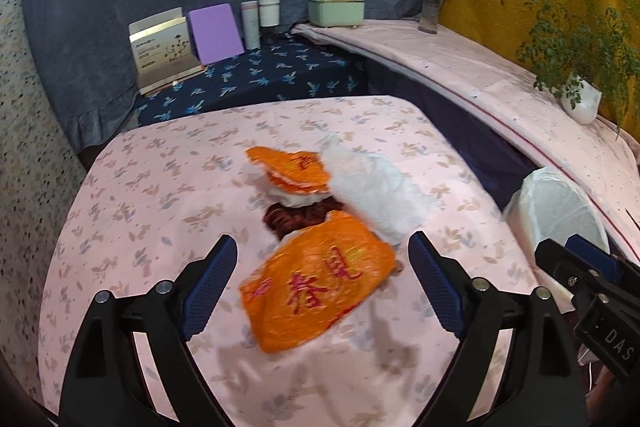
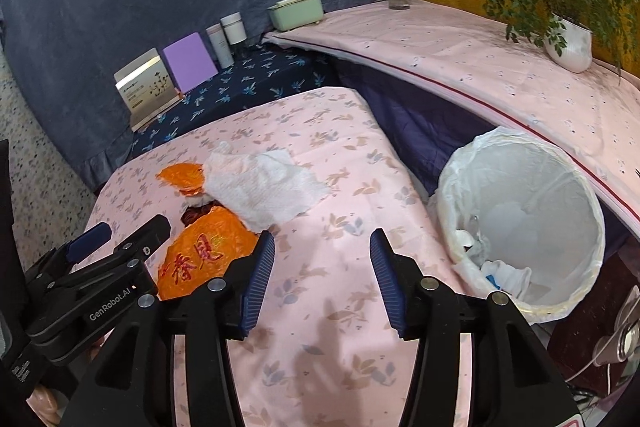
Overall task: Collect trash
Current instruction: 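Move both grippers back over the table toward the orange bag, then grasp the orange printed plastic bag with the left gripper and lift it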
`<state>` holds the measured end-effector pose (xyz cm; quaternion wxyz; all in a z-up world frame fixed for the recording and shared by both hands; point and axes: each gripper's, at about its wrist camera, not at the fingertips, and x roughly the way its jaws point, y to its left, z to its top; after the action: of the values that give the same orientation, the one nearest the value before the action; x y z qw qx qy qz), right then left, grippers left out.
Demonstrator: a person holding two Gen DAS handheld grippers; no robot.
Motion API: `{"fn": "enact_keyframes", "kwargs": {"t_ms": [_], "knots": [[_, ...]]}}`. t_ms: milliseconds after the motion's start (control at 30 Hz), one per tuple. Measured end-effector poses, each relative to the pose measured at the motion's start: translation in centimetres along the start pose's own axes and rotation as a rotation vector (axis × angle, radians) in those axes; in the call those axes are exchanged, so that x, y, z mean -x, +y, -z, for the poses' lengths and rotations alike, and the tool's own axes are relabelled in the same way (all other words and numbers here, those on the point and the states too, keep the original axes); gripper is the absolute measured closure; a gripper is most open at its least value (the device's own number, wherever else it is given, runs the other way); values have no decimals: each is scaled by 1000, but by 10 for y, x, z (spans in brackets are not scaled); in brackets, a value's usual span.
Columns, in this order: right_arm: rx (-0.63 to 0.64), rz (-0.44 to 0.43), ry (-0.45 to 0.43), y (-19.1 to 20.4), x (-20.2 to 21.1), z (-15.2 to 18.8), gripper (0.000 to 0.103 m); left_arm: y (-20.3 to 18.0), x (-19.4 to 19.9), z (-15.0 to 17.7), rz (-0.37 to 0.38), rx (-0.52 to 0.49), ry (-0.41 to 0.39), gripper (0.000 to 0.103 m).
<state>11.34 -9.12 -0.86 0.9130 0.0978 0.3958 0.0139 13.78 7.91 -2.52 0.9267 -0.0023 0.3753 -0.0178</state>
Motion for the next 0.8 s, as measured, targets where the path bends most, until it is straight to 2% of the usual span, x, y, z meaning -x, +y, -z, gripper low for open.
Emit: {"fn": "enact_keyframes", "kwargs": {"t_ms": [133,333,700,767,800], "knots": [[13,-6,17,12,-11,4,54,19,-8,10,-27,10,31,13],[26,-8,50,26,-29,14,53,42,-34,32,-26,29,140,12],[38,-12,107,39,-60,24,53,49,-69,44,38,73,231,13],[37,-9,111,38,-62,23,53,46,-75,44,52,79,247,18],[35,-7,112,38,-63,23,53,44,-77,44,63,75,256,27]]}}
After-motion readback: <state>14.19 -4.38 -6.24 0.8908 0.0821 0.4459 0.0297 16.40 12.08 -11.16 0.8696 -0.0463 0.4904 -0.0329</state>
